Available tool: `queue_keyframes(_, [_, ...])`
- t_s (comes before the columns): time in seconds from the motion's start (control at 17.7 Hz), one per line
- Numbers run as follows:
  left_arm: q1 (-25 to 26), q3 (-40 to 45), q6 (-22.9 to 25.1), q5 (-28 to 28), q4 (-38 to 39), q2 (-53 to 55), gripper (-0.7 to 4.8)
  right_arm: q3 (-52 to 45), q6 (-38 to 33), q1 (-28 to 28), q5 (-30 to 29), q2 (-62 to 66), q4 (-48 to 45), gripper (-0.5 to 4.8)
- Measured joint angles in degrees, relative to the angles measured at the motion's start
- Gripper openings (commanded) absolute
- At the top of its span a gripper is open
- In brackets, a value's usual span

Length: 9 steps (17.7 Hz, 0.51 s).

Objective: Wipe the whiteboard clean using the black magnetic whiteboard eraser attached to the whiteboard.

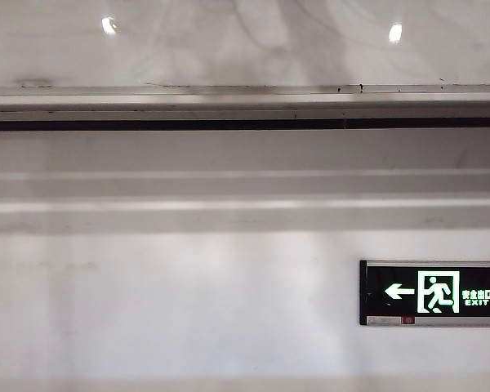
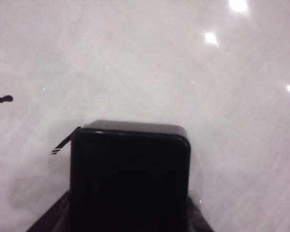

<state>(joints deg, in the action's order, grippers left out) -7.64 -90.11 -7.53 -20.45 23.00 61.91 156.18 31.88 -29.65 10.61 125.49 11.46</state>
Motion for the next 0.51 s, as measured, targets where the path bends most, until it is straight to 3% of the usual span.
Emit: queue_keyframes(0.51, [-0.02,0.00,0.02,-0.22,0.17,-0.02,-0.05,-0.11,5.55,-4.33,-2.49,4.33,3.10,0.71])
